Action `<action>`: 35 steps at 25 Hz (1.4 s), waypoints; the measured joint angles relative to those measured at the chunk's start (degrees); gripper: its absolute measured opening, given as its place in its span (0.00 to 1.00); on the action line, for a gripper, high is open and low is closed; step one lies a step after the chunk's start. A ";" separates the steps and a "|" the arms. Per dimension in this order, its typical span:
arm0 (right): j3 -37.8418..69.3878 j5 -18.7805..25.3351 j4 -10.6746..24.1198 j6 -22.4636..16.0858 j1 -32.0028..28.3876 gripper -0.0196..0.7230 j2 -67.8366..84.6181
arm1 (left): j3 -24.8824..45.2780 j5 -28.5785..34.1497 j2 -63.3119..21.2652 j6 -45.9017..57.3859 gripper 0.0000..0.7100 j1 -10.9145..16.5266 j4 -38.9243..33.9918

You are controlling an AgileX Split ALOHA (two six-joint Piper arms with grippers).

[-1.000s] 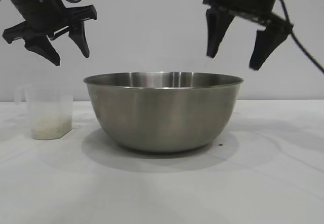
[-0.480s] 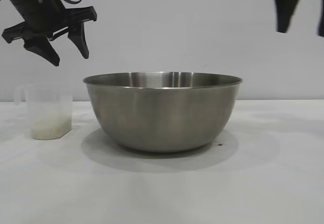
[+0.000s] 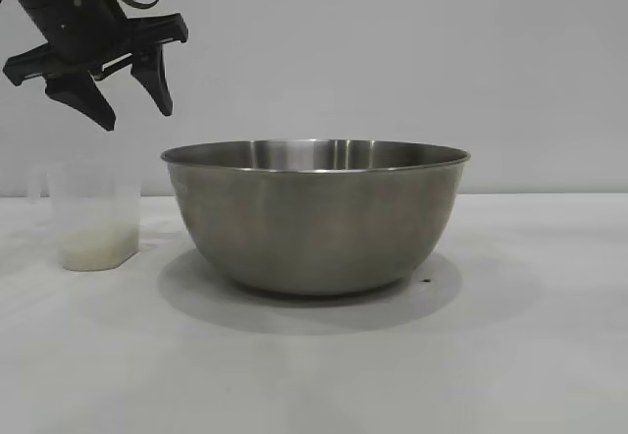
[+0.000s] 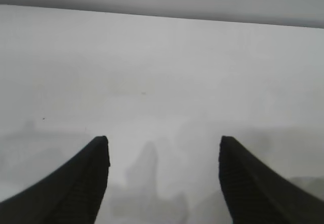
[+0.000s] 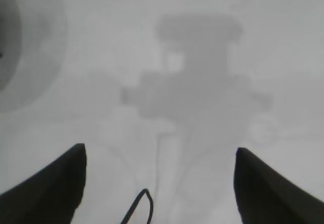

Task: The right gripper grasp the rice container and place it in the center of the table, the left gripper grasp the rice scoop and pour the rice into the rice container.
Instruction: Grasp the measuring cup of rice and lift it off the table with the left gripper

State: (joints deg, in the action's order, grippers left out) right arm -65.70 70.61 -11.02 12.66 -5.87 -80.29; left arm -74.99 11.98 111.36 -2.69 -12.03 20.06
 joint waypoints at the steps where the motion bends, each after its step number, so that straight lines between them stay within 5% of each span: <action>1: 1.75 0.00 -0.90 0.00 -0.43 0.76 3.09 | 0.00 0.04 0.00 0.00 0.65 0.00 0.00; 6: 12.33 0.04 -2.01 0.00 -0.93 0.76 18.14 | 0.00 0.14 0.00 0.00 0.65 0.00 0.00; 16: 30.19 0.23 3.15 0.00 -0.93 0.76 47.99 | 0.00 0.27 0.00 0.00 0.65 0.00 0.00; 20: 35.10 0.05 2.66 -0.30 -0.93 0.76 54.90 | 0.00 0.90 0.00 0.00 0.65 0.00 -0.03; 26: 35.48 0.05 9.22 -14.01 -0.55 0.76 60.29 | 0.00 1.14 0.00 0.00 0.65 0.00 -0.03; 35: 35.48 0.02 11.85 -13.76 3.73 0.76 68.63 | 0.00 1.25 0.00 0.00 0.65 0.00 -0.03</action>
State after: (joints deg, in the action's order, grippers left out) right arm -30.22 70.63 0.84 -1.09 -2.14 -11.66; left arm -74.99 13.23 111.36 -2.69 -12.03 20.03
